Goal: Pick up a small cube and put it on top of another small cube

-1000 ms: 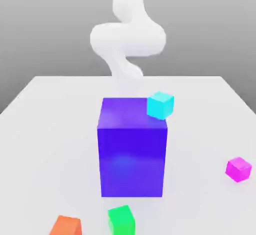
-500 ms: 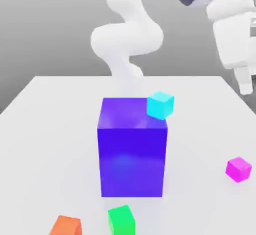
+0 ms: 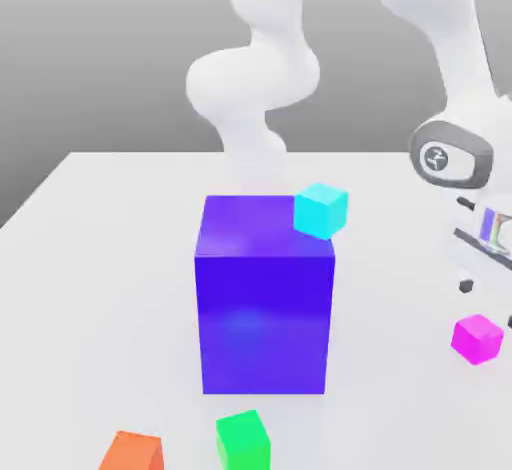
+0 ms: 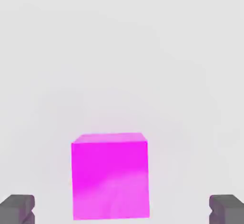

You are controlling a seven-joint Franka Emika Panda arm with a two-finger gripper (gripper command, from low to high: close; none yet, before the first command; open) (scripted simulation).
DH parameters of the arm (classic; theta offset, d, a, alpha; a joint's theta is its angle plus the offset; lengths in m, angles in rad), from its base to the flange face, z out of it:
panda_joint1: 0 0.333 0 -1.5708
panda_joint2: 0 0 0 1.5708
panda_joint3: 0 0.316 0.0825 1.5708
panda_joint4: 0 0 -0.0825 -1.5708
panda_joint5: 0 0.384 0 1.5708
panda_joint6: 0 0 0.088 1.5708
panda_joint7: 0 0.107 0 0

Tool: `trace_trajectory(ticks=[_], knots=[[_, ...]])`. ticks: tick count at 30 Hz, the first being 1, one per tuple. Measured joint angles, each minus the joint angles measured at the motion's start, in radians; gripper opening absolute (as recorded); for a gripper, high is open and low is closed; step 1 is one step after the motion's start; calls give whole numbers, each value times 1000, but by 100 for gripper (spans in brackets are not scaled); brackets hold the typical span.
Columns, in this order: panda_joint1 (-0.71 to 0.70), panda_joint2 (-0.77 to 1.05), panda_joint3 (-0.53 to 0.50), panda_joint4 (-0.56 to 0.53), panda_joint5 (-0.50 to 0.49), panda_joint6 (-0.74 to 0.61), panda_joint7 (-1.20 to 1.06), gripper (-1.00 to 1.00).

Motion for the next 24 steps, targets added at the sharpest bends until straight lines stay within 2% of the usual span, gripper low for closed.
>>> trace_trajectory(ticks=[1, 2, 9, 15, 24], knots=[[9, 36, -11, 7, -9, 29, 6, 0], [18, 71, -20, 13, -14, 56, 10, -100], [20, 79, -23, 15, -18, 60, 13, -100], [-10, -98, 8, -19, 44, -83, -20, -100], [-175, -108, -205, 47, 126, -161, 185, -100]])
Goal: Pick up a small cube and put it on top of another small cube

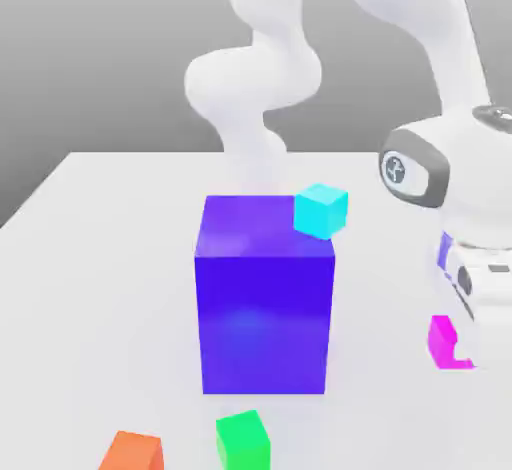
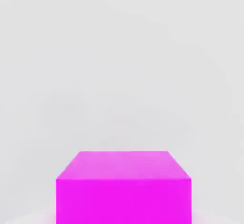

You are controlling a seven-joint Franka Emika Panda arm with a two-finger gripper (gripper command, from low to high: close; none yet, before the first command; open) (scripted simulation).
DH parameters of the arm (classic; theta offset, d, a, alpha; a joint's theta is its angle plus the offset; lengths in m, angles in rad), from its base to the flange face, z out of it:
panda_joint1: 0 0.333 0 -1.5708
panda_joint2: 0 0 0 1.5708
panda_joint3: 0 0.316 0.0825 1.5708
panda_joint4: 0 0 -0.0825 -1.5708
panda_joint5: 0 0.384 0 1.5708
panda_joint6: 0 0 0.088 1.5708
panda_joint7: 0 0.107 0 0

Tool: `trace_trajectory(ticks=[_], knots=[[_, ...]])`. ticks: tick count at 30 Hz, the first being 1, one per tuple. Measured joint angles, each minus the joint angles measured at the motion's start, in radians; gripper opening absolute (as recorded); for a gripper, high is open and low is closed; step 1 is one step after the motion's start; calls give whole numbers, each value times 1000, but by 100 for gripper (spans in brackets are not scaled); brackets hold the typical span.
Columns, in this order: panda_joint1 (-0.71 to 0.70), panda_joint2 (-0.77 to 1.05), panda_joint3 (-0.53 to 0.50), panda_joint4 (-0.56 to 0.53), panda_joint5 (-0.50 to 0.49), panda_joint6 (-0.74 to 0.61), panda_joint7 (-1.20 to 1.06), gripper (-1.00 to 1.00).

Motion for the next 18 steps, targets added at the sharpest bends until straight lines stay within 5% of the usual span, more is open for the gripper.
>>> trace_trajectory(ticks=[8, 14, 15, 18], knots=[[-194, -33, -218, 56, 60, -97, 112, -100], [-263, 94, -176, 67, 177, 13, -13, -100], [-271, 113, -166, 69, 192, 31, -23, 100], [-271, 113, -166, 69, 192, 30, -23, 100]])
